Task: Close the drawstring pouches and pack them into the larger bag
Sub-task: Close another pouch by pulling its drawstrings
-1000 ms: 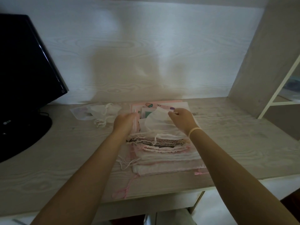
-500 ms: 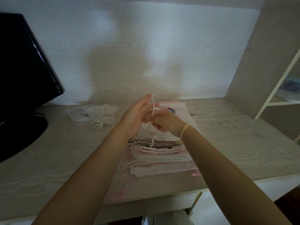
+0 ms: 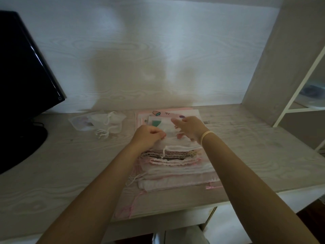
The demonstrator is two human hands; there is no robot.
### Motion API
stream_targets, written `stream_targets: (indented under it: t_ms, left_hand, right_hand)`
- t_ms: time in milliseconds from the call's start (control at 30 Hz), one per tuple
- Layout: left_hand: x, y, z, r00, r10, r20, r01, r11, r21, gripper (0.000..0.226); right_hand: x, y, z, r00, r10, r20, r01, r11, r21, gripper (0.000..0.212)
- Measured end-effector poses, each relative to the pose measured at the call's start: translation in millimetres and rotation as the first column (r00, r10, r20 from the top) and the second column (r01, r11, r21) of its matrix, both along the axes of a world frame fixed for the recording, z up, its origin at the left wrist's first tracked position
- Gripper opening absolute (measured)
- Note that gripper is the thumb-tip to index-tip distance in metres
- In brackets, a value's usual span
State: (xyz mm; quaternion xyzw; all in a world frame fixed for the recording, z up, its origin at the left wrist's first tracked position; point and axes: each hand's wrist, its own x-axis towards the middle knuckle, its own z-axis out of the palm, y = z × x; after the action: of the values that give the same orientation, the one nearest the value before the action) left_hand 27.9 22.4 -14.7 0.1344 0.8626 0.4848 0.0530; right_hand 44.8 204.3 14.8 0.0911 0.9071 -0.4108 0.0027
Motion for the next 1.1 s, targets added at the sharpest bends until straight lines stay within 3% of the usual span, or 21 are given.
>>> stream_targets:
  t_ms: [67, 200, 400, 533, 700, 833, 933, 1100]
  left_hand:
    - [0, 0, -1, 0.999, 0.050, 0.003, -0.051, 0.998, 0.028, 0.013]
    - [4, 1, -1, 0.992, 0.126, 0.009, -0.127, 0.990, 0.068, 0.015]
    - [7, 3, 2, 0.971, 0.240, 0.022, -0.241, 0.964, 0.110, 0.013]
    - [5, 1, 4, 0.962, 0.273, 0.031, -0.275, 0.950, 0.146, 0.020]
    - [1, 1, 6, 0.925, 0.367, 0.100, -0.380, 0.883, 0.277, 0.014]
    - [0, 3, 8, 0.913, 0.402, -0.065, -0.387, 0.906, 0.175, 0.012]
    - [1, 6, 14, 0.926, 0.372, -0.060, -0.359, 0.919, 0.165, 0.015]
    - [10, 7, 20, 0.964, 0.236, 0.122, -0.262, 0.916, 0.302, 0.005]
  right_hand:
    - [-2, 7, -3, 0.997, 0.013, 0.080, -0.039, 0.940, 0.338, 0.039]
    - [-1, 6, -11, 0.984, -0.030, 0.178, -0.059, 0.878, 0.475, 0.035]
    - [-4, -9, -10, 0.987, 0.081, 0.141, -0.132, 0.905, 0.404, 0.044]
    - [0, -4, -10, 0.999, 0.046, 0.020, -0.050, 0.914, 0.402, 0.041]
    - [7, 0, 4, 0.976, 0.075, 0.202, -0.143, 0.928, 0.344, 0.063]
    - [21, -10, 23, 0.891, 0.235, 0.387, -0.390, 0.833, 0.392, 0.056]
    - [26, -15, 29, 0.856, 0.325, 0.402, -0.470, 0.813, 0.343, 0.043]
    - [26, -22, 26, 0.859, 0.373, 0.351, -0.456, 0.868, 0.195, 0.036]
